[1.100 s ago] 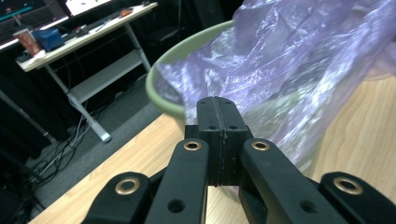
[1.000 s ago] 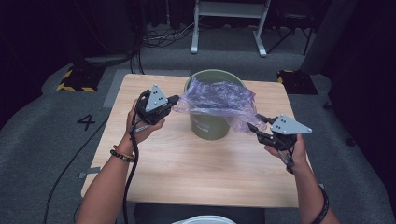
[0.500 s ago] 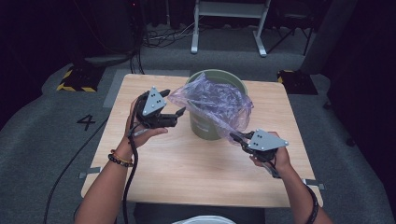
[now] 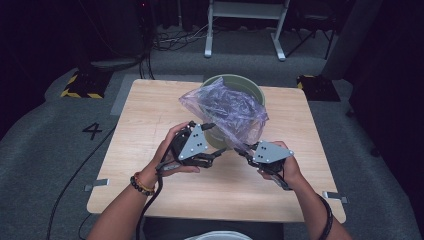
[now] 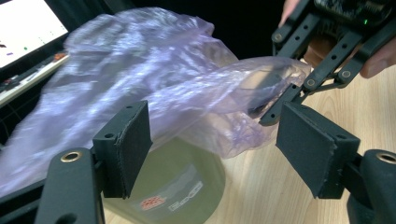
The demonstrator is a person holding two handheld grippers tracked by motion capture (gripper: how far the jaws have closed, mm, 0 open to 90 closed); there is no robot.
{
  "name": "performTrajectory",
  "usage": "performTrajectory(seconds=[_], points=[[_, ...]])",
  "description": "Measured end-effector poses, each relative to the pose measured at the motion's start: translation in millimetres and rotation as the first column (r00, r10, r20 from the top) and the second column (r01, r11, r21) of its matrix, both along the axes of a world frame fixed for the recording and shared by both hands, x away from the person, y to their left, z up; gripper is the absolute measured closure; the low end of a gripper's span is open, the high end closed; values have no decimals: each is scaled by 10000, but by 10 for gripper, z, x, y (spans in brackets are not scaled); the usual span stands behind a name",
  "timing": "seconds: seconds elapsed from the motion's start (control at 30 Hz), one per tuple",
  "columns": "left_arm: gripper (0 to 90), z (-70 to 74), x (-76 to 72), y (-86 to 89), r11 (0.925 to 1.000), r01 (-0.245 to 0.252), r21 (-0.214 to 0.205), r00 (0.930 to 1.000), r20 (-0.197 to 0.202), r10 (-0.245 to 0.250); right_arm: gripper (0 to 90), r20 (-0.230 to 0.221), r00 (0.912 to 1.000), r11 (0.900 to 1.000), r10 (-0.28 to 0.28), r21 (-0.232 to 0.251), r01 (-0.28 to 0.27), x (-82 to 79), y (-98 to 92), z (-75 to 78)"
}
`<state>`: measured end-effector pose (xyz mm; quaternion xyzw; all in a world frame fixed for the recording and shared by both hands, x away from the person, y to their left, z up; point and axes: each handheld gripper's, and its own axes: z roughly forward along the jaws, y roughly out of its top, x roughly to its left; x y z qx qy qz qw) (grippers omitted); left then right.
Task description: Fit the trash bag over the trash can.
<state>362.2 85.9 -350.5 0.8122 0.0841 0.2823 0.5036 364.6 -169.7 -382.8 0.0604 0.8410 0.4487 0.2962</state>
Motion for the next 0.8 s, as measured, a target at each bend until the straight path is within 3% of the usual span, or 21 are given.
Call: performTrajectory(seconds=[0.1, 0.2, 0.37, 0.47, 0.5, 0.53, 0.57, 0.6, 0.63, 0.7, 0.73, 0.77, 0.8], points=[[278, -72, 77, -60, 9998, 63, 207, 9997, -227, -59, 791, -66, 9999, 9998, 140, -139, -141, 4, 37, -5], [344, -101, 114, -76, 9993, -5, 371, 9998, -206, 13, 794, -102, 9996, 9996, 249, -162, -250, 6, 49, -8], [673, -174, 219, -99, 9941, -399, 1009, 9991, -66, 408, 777, -141, 9992, 9991, 385, -199, -387, -18, 69, 8], [833, -205, 250, -99, 9927, -623, 1035, 9979, -123, 639, 767, -85, 9992, 9989, 396, -228, -398, -30, 72, 14], [833, -225, 270, -84, 9928, -752, 930, 9970, -136, 768, 764, -99, 9992, 9990, 391, -216, -393, -34, 71, 16], [808, -226, 289, -47, 9971, -549, 536, 9976, -391, 570, 748, -50, 9992, 9990, 390, -216, -391, -45, 62, 23], [738, -226, 289, -47, 9971, -549, 536, 9976, -391, 570, 748, -50, 9992, 9990, 390, -216, -391, -45, 62, 23], [738, -218, 291, -13, 9992, -392, 8, 9961, -787, 392, 754, -39, 9993, 9991, 365, -219, -366, -46, 60, 24], [513, -199, 281, 15, 9991, -237, -351, 9930, -1162, 195, 769, -37, 9995, 9991, 322, -277, -323, -43, 60, 20], [389, -179, 245, 30, 9969, -225, -752, 9892, -1460, 113, 775, -46, 9996, 9989, 277, -369, -278, -37, 72, 13], [314, -179, 245, 30, 9969, -225, -752, 9892, -1460, 113, 775, -46, 9996, 9989, 277, -369, -278, -37, 72, 13], [278, -154, 202, 47, 9938, -387, -1043, 9889, -1466, 231, 781, 33, 9997, 9979, 247, -600, -244, -32, 105, -6], [268, -154, 202, 47, 9938, -387, -1043, 9889, -1466, 231, 781, 33, 9997, 9979, 247, -600, -244, -32, 105, -6]])
